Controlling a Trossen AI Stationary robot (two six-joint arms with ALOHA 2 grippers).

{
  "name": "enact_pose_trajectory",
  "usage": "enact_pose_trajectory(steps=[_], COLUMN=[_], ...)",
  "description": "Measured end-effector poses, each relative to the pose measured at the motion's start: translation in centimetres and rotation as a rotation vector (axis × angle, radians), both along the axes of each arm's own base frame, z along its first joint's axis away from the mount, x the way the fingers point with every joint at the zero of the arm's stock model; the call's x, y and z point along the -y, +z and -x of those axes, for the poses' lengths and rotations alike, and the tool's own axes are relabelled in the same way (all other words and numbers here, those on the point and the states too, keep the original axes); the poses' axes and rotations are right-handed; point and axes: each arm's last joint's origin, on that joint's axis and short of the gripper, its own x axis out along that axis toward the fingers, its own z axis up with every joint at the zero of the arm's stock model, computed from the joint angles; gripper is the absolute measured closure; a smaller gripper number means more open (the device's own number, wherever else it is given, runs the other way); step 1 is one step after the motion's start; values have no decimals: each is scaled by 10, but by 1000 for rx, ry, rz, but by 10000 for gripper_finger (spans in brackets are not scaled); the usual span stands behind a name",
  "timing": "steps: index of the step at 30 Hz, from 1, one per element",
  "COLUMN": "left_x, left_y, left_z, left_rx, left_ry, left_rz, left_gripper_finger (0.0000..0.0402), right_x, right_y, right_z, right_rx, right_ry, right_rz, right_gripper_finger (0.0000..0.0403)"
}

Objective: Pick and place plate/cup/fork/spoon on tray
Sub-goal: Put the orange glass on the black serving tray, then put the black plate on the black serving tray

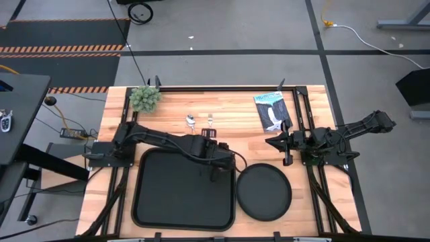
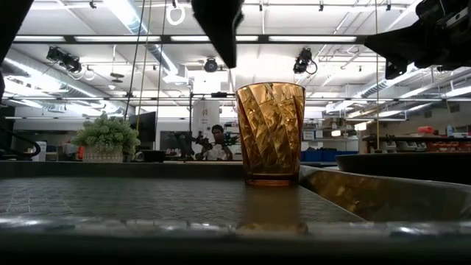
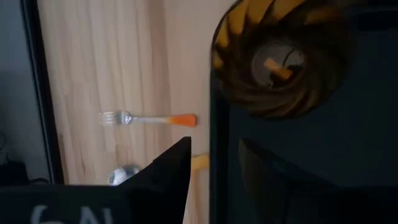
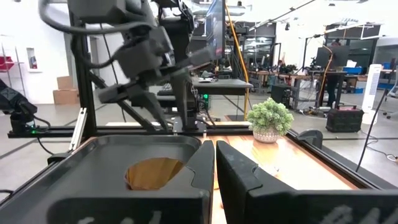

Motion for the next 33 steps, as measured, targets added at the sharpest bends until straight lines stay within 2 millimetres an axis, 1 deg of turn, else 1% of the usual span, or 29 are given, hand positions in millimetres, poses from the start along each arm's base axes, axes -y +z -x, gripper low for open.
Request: enact_pose_trajectory(steps=[10,13,16,22,25,29,33], left_x=[-18,-18,-10,4,12,32,59], left_y=[-30,-30,-28,-30,-32,-29,-27], left_z=[22,29,33,34,34,32,28], left_rx=[85,104,112,88,80,151,248], left_ry=[64,70,75,138,164,160,85], left_rz=[37,45,83,364,431,485,535], left_gripper_finger=[258,258,258,258,258,258,258], right_x=[0,0,0,0,0,0,0], right_y=[0,1,0,0,0,0,0], right_z=[0,0,0,0,0,0,0], right_rx=[4,5,4,4,4,4,4], right_ry=[0,0,0,0,0,0,0], right_rz=[-1,-2,-1,-1,-1,-1,-1], right_gripper_finger=[380,380,380,380,380,380,380])
